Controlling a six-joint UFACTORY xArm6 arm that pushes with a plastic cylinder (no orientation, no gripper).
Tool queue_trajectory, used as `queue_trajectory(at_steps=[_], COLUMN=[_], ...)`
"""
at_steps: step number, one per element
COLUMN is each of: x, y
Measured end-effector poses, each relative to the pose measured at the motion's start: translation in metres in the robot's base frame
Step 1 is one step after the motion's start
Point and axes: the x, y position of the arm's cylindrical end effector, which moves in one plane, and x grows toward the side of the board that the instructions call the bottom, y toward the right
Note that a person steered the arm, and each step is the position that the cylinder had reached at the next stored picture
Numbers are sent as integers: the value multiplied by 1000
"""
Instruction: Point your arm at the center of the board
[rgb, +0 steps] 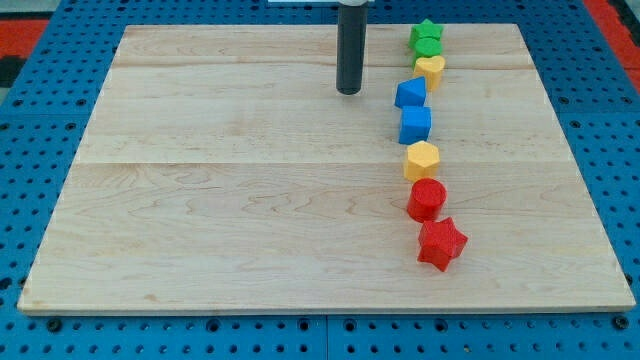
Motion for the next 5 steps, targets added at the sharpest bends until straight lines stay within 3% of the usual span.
queue_trajectory(at_steps=[1,2,3,5], x=[12,68,97,97], y=[3,6,-14,-16])
